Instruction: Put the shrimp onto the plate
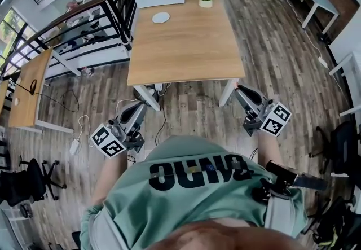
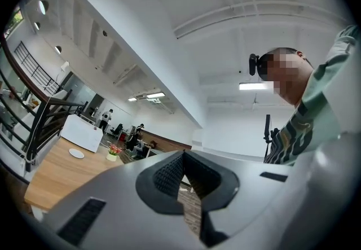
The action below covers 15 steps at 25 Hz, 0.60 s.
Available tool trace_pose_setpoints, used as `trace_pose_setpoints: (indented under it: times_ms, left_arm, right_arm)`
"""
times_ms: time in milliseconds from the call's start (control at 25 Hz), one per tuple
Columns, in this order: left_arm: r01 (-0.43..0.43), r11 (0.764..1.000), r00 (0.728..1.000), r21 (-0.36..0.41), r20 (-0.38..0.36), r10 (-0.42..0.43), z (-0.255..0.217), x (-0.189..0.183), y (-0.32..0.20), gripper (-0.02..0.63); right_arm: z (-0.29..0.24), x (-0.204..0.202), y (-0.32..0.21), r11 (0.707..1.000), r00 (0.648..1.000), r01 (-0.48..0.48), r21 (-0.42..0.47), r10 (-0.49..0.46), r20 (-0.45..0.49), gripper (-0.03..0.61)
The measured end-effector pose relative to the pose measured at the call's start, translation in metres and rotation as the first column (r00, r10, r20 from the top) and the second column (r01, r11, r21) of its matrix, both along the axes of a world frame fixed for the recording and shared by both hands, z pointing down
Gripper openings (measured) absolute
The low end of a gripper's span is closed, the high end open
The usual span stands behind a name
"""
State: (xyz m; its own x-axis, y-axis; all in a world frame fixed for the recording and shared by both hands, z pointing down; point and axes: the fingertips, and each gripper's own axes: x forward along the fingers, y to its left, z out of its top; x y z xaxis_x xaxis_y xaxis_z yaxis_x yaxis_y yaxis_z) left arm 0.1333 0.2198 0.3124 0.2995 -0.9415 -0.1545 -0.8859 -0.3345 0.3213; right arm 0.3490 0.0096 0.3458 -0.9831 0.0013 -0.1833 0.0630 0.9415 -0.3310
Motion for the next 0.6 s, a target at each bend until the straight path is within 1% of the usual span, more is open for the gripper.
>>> trace_pose_setpoints:
  times_ms: [120,280,400,600]
  left_arm:
    - [-0.037,0.999,0.999,0.01,-0.013,0.037,0.006,-0.016,-0.006,0.005]
    - [-0.081,0.995,0.996,0.052,-0.032,0.083,0.005,-0.059,-0.01,0.005]
    - [-0.106,0.991,0.993,0.083,-0.033,0.109,-0.001,-0.104,-0.009,0.005]
    - [-0.11,0.986,0.993,0.122,-0.024,0.114,-0.018,-0.197,0.006,0.005]
  right_arm:
    - [-0.006,-0.008,0.003,0.999,0.999,-0.032,0.026,0.032,-0.012,0.057]
    - [-0.021,-0.036,0.008,0.994,0.996,-0.083,0.067,0.085,-0.033,0.057]
    - [-0.036,-0.074,0.013,0.989,0.992,-0.121,0.083,0.124,-0.034,0.057]
    - [-0.065,-0.16,0.044,0.983,0.992,-0.115,0.143,0.121,-0.034,0.057]
